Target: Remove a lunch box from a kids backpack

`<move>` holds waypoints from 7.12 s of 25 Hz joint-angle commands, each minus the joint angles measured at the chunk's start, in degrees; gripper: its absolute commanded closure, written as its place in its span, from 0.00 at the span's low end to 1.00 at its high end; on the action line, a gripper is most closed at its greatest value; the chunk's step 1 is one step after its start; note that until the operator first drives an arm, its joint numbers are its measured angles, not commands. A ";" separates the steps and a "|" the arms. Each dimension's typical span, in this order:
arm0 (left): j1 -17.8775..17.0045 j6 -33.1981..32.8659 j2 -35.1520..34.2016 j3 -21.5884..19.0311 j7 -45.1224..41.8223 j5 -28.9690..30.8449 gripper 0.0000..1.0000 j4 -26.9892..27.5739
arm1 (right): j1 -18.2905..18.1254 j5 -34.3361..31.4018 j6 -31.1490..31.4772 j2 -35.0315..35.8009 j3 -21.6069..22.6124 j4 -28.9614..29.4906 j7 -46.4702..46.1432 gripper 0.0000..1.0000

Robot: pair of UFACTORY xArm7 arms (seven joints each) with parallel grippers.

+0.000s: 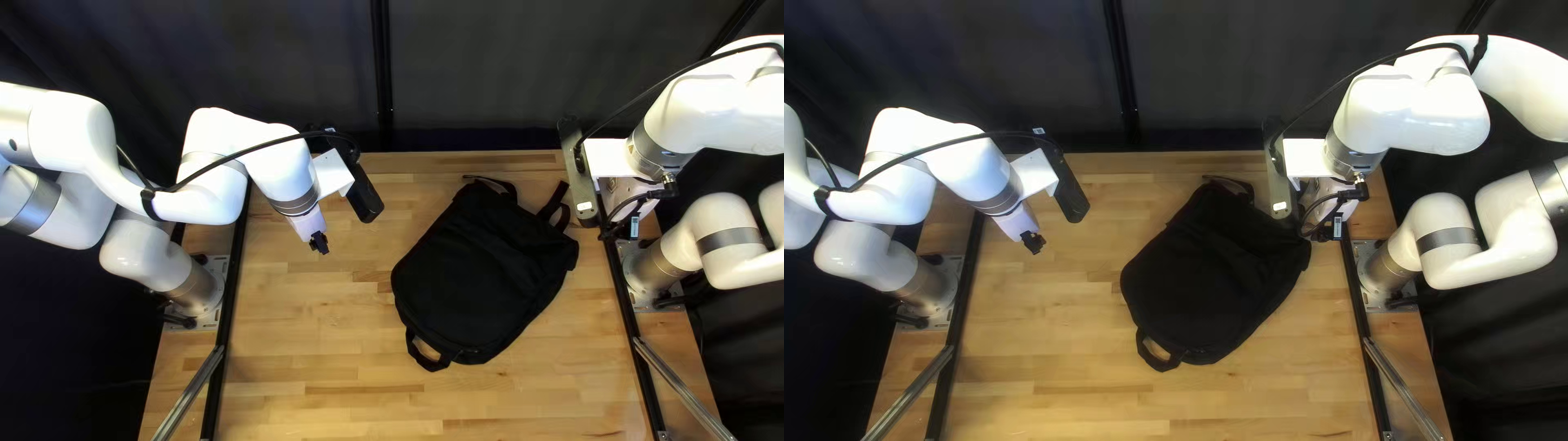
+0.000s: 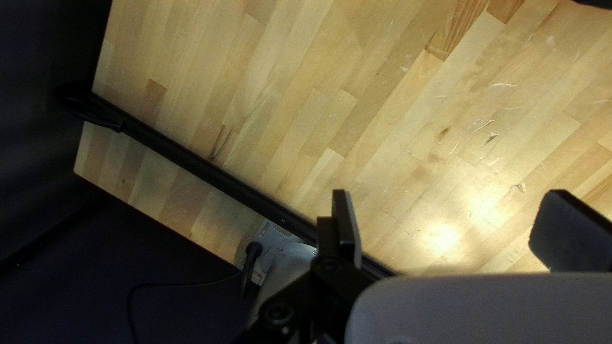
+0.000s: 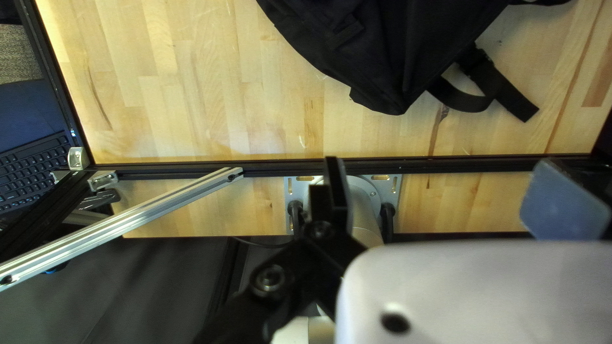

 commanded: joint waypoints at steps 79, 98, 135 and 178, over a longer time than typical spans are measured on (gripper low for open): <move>-11.65 -18.15 72.54 -11.07 -57.31 13.51 0.00 52.30 | 0.00 0.00 0.00 0.00 0.00 0.00 0.00 0.00; -15.76 -23.00 68.07 -10.77 -55.42 22.07 0.00 43.36 | 0.00 0.00 0.00 0.00 0.00 0.00 0.00 0.00; -21.72 -24.66 70.47 -5.81 -64.16 32.11 0.00 43.50 | 0.00 0.00 0.00 0.00 0.00 0.00 0.00 0.00; -21.90 -25.08 69.42 -5.45 -64.98 32.84 1.00 42.11 | 0.00 0.00 0.00 0.00 0.00 0.00 0.00 0.00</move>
